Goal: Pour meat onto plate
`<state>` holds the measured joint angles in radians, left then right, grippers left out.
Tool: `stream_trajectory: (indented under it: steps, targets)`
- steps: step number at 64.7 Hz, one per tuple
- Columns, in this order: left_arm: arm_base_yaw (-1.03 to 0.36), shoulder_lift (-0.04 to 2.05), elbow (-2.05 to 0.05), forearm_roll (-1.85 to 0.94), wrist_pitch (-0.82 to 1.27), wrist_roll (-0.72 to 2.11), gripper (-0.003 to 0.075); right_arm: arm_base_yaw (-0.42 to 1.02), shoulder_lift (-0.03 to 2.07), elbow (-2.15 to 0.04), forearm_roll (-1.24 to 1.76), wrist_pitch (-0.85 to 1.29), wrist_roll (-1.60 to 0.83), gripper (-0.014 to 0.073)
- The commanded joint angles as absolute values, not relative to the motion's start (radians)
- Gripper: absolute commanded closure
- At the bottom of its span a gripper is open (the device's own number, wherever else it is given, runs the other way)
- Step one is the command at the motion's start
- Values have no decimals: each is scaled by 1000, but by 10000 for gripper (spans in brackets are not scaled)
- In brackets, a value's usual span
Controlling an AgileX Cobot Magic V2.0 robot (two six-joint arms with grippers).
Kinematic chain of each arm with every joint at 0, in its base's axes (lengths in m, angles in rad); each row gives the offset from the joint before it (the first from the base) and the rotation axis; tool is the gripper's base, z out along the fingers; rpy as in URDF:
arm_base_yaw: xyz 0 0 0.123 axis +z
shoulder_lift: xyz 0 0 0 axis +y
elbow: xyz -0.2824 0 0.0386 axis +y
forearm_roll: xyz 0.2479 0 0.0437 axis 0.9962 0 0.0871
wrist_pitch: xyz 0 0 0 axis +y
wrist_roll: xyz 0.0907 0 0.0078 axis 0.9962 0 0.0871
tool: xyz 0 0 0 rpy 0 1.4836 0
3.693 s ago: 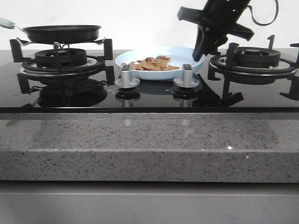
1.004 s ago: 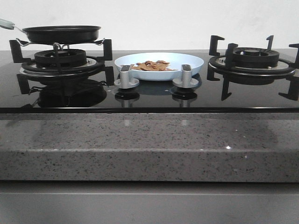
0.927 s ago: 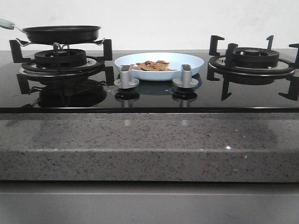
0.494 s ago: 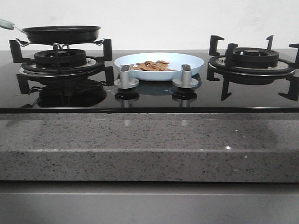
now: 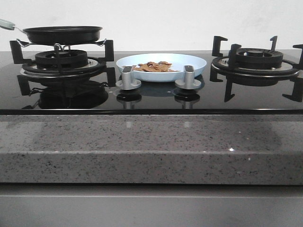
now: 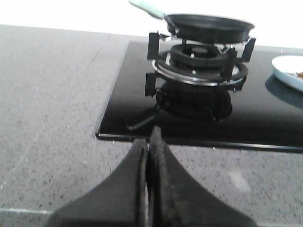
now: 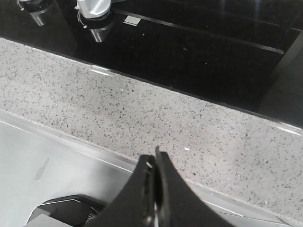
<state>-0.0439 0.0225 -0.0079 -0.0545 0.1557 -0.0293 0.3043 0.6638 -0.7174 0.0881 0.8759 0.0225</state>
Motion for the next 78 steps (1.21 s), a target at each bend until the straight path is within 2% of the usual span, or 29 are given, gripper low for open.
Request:
stream_trajectory:
  steps: [1,18,78]
  targets:
    - [-43,4,0,-66,-16,-39,741,299,663,-741,84,825,20,663]
    - [-41,-23,8,-66,-94,-39,741,299,666,-741,84,830,20,663]
    - [-5,-21,8,-66,-94,-39,741,299,666,-741,84,831,20,663]
